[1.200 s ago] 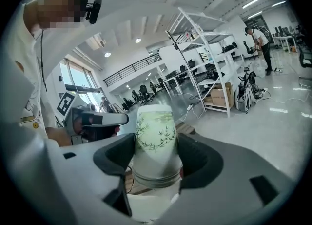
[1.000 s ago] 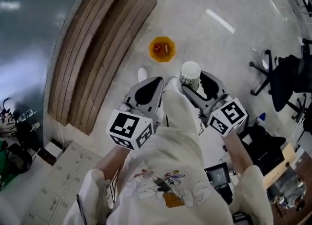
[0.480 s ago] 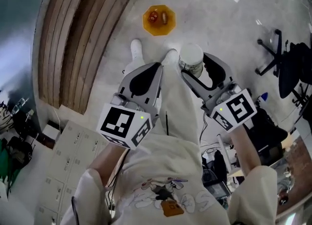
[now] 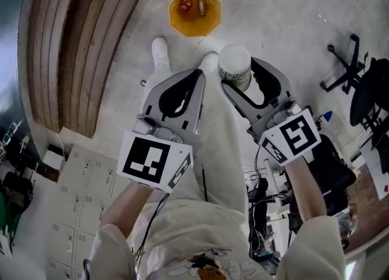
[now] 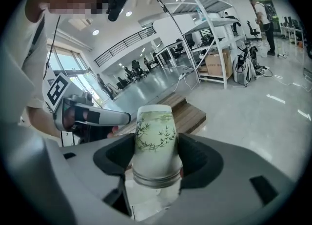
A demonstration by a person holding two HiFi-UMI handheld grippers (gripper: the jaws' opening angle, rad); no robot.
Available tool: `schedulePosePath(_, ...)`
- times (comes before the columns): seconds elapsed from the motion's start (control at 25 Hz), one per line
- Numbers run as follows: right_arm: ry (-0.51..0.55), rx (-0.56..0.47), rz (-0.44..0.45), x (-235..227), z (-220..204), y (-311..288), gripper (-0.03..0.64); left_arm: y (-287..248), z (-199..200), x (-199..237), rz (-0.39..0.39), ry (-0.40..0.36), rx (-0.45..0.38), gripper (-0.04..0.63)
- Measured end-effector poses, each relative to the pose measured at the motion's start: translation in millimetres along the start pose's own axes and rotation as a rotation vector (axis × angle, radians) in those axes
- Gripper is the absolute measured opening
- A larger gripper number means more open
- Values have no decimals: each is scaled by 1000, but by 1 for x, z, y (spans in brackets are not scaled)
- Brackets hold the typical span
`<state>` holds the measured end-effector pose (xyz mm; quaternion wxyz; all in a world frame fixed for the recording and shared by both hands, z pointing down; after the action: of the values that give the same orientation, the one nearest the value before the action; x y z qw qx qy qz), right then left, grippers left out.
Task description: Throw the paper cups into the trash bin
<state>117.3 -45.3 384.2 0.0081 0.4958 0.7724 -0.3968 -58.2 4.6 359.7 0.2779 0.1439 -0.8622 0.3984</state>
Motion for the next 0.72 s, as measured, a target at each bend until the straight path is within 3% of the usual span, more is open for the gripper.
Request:
schedulePosePath(0.16, -19, 7, -11, -24, -24, -37, 288, -30, -13, 34, 36, -18, -6, 6)
schedulePosePath(0.72, -30, 52, -55, -74, -96, -133, 288, -96, -71, 129, 135, 27, -28, 6)
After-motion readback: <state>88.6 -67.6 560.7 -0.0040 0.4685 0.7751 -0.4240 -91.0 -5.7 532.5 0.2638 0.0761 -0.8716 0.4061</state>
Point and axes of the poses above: the fingertips, and each gripper's own axes: y backward along the fingers, x to its left, z out of its top, the point moved 9 cm from there along y, backward along the fingers, and after that the axes turned 5 degrees about y, right-handed, at the moved point
